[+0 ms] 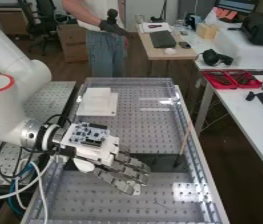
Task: Grab the bearing and place it in the white container
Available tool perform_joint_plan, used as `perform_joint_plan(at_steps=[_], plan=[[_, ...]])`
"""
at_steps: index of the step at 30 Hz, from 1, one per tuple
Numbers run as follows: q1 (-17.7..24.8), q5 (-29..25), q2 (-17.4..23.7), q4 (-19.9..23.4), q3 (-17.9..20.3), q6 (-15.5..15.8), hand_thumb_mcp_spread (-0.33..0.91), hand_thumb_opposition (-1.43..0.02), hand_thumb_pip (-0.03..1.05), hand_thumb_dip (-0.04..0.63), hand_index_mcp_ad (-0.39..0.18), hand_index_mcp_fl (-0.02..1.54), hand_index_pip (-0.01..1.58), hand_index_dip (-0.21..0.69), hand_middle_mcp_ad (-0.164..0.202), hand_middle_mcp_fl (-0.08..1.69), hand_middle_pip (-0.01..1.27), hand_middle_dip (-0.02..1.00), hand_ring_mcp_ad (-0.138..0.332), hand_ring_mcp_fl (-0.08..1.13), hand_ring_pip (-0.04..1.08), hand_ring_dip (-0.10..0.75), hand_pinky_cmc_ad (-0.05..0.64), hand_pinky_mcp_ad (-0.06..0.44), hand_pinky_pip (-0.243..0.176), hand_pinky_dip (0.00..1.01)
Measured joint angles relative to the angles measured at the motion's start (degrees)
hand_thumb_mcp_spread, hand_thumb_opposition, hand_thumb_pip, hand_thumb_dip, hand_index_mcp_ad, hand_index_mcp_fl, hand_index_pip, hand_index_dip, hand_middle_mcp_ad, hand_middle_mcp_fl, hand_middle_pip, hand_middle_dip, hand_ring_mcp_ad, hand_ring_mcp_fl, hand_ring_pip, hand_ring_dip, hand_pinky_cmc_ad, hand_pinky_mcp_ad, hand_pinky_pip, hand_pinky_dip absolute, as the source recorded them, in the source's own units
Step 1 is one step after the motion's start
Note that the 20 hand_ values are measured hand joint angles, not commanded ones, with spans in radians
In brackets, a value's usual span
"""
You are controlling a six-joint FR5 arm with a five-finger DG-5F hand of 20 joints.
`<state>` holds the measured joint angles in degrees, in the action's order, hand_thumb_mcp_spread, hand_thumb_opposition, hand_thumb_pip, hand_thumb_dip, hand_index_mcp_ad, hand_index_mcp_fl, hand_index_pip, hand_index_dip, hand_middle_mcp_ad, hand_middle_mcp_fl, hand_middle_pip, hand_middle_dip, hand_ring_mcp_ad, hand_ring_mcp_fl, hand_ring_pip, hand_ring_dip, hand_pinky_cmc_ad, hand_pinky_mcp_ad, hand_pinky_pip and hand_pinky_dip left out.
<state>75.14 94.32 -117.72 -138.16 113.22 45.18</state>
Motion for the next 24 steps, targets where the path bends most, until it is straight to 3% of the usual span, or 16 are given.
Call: perform_joint_plan(at_steps=[5,11,15,24], plan=[[0.06,-0.11,0.09,1.14,0.37,-0.63,0.53,-0.79,0.41,0.251,-0.108,0.31,1.38,0.302,0.065,0.06,0.14,0.34,0.113,0.01,0.11,0.155,0.311,0.230,-0.044,0.14],[0.18,0.22,0.44,1.11,0.22,-0.90,0.53,-0.80,0.41,0.253,-0.108,0.35,1.38,0.302,0.065,0.05,0.14,0.34,0.113,0.01,0.11,0.155,0.311,0.234,-0.010,0.15],[0.40,0.39,1.47,1.50,0.13,-0.83,0.54,-0.82,0.35,0.253,-0.106,0.42,1.39,0.304,0.065,0.07,0.14,0.34,0.112,0.01,0.11,0.155,0.311,0.234,-0.010,0.15],[0.72,0.30,3.59,2.52,0.27,-1.06,0.54,-0.88,0.35,0.250,-0.106,0.45,1.42,0.304,0.065,0.10,0.14,0.34,0.112,0.01,0.11,0.155,0.311,0.232,-0.010,0.15]])
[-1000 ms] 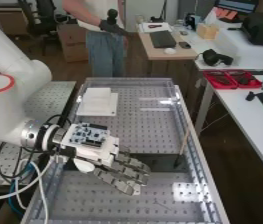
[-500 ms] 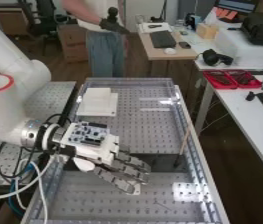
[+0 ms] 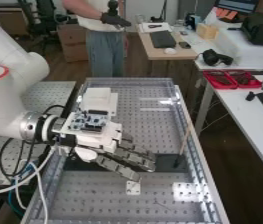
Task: Grab the bearing and place it in the white container
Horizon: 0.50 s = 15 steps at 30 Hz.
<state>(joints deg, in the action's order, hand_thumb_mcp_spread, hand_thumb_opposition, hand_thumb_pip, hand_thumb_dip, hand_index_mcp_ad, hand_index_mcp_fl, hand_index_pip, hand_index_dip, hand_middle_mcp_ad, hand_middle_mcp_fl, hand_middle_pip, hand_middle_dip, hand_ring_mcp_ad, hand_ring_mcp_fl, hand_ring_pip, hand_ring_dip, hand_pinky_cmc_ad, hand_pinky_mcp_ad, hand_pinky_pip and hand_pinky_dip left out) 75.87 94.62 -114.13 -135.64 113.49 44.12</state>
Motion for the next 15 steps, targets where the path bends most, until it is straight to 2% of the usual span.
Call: perform_joint_plan(at_steps=[3,6,15], plan=[[0.22,0.01,1.40,0.02,0.24,-0.02,0.55,-0.88,0.35,0.250,-0.106,0.45,1.42,0.304,0.065,0.10,0.14,0.34,0.112,0.01,0.11,0.155,0.311,0.251,-0.010,0.15],[0.59,-0.15,2.72,0.03,0.60,0.41,0.63,-0.90,0.36,0.250,-0.119,0.50,1.44,0.305,0.065,0.10,0.14,0.34,0.112,0.01,0.11,0.155,0.311,0.251,-0.003,0.15],[2.52,-2.19,4.97,-0.54,1.49,1.21,0.64,-0.90,0.36,0.250,-0.119,0.53,1.45,0.316,0.065,0.11,0.14,0.34,0.112,0.01,0.11,0.155,0.311,0.248,0.003,0.15]])
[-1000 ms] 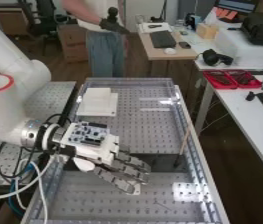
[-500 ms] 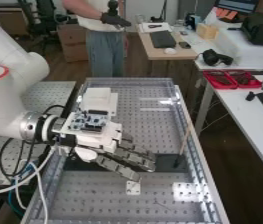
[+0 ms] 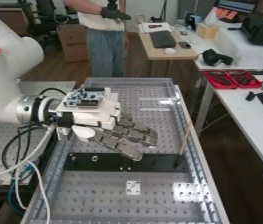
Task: Grab the bearing and place it in the white container
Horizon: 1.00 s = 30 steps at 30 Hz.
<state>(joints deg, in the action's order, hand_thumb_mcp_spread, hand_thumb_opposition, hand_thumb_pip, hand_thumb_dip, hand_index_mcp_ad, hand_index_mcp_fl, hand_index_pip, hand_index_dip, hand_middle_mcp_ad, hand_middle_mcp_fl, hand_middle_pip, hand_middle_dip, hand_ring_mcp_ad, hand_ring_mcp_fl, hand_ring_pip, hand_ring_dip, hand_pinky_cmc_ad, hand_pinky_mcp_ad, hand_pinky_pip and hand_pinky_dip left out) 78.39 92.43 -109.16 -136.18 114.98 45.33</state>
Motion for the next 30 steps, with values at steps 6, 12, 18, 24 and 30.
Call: perform_joint_plan(at_steps=[6,12,18,24,30], plan=[[1.48,-1.58,0.74,0.60,0.77,-0.05,0.64,-0.90,0.36,0.250,-0.119,0.53,1.45,0.316,0.065,0.11,0.14,0.34,0.112,0.01,0.11,0.155,0.314,0.251,0.003,0.15],[3.02,-2.76,2.18,2.38,2.16,-1.55,0.64,-0.90,0.36,0.250,-0.117,0.58,1.40,0.316,0.068,0.14,0.14,0.34,0.112,0.01,0.11,0.155,0.311,0.251,0.003,0.16],[5.77,-4.44,5.41,3.77,4.25,-1.82,0.64,-0.90,0.36,0.251,-0.117,0.61,1.34,0.325,0.068,0.14,0.14,0.34,0.112,0.01,0.11,0.155,0.311,0.251,0.003,0.16],[10.49,-7.41,10.09,4.25,7.17,-1.51,0.64,-0.90,0.36,0.251,-0.117,0.62,1.33,0.326,0.065,0.15,0.14,0.34,0.112,0.01,0.11,0.155,0.311,0.265,0.003,0.15],[16.34,-11.64,14.08,3.89,10.06,-1.46,0.64,-0.91,0.35,0.248,-0.117,0.66,1.30,0.305,0.068,0.18,0.14,0.34,0.113,0.01,0.11,0.155,0.311,0.265,0.003,0.16]])
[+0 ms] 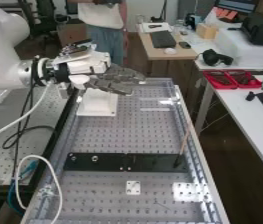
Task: Grab the bearing and place it in the white container
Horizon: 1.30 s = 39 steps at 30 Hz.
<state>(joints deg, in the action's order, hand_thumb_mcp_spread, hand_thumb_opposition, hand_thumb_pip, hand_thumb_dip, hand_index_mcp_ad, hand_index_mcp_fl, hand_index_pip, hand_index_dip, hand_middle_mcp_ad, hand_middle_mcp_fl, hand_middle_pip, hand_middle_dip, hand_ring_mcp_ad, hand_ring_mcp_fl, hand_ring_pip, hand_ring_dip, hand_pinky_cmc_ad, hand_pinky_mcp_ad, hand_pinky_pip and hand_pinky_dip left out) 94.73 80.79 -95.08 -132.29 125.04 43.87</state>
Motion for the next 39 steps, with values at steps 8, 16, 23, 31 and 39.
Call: perform_joint_plan(at_steps=[8,16,23,31,39], plan=[[8.98,-8.50,4.28,-1.45,3.56,-0.94,0.64,-0.91,0.35,0.248,-0.117,0.67,1.30,0.304,0.065,0.19,0.14,0.34,0.113,0.01,0.12,0.155,0.311,0.265,0.003,0.16],[18.13,-18.53,7.86,-1.94,7.44,-2.19,0.64,-0.91,0.36,0.248,-0.117,0.69,1.26,0.300,0.068,0.18,0.14,0.34,0.113,0.01,0.12,0.155,0.311,0.265,0.003,0.16],[22.82,-21.49,9.74,-0.75,11.39,-3.80,0.64,-0.91,0.35,0.248,-0.115,0.71,1.23,0.298,0.068,0.19,0.14,0.34,0.113,0.01,0.12,0.155,0.311,0.265,0.003,0.16],[23.74,-18.90,8.02,0.90,12.43,-5.34,0.64,-0.91,0.35,0.248,-0.115,0.71,1.23,0.297,0.068,0.19,0.14,0.34,0.113,0.01,0.12,0.155,0.311,0.265,0.003,0.16],[23.39,-17.09,3.06,1.52,11.92,-7.67,0.64,-0.91,0.35,0.248,-0.115,0.71,1.23,0.297,0.068,0.19,0.14,0.34,0.113,0.01,0.12,0.155,0.312,0.264,0.003,0.16]])
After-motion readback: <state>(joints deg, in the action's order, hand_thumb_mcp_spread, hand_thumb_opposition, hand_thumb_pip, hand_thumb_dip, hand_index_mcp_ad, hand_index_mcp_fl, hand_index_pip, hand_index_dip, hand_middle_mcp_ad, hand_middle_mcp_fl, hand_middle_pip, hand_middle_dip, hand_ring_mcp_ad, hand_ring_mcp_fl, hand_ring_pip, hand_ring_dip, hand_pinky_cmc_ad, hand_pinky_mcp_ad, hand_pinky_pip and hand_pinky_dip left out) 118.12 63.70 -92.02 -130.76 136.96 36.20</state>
